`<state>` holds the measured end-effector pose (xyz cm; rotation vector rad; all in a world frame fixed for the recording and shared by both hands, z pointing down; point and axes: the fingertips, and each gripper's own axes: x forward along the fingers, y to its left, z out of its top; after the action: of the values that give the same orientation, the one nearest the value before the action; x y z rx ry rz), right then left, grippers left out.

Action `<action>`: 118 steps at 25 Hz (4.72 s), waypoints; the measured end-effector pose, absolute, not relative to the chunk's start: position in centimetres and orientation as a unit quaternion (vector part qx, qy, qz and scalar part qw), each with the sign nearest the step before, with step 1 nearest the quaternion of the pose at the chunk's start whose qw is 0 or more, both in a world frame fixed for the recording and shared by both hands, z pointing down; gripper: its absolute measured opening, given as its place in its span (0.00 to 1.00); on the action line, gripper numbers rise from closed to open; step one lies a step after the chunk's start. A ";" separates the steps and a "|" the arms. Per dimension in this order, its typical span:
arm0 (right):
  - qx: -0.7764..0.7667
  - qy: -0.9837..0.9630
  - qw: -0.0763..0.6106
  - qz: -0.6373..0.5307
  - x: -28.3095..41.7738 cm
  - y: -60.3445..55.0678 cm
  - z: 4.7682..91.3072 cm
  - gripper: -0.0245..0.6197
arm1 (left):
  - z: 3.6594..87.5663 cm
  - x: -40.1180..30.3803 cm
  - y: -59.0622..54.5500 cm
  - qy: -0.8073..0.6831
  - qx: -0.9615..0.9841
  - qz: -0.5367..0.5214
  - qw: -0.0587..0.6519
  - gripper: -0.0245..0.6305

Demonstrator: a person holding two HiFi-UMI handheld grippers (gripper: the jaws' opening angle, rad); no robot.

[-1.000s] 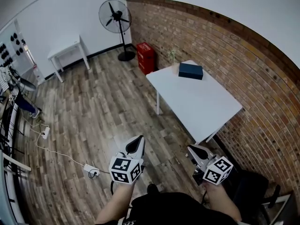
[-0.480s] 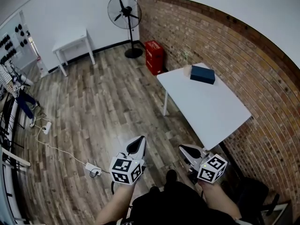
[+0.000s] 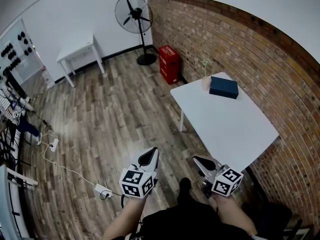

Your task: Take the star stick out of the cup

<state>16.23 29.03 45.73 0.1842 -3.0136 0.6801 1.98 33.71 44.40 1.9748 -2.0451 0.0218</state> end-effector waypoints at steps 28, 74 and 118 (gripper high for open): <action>0.115 -0.956 0.008 0.268 9.5 -2.5 48.4 0.04 | 43.6 -4.1 -1.3 -0.654 0.740 0.040 0.150 0.05; 0.409 -0.871 0.187 0.197 -4.4 -37.9 58.6 0.26 | 53.2 -17.9 -37.5 -0.431 0.866 0.071 0.244 0.05; 0.406 -0.858 0.290 0.125 -5.1 -40.6 61.8 0.06 | 53.6 -17.6 -36.4 -0.430 0.860 0.067 0.267 0.05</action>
<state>-5.13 -40.60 61.78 1.0835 -2.2878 0.3332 -17.60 -36.38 53.61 2.3207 -1.1620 0.1803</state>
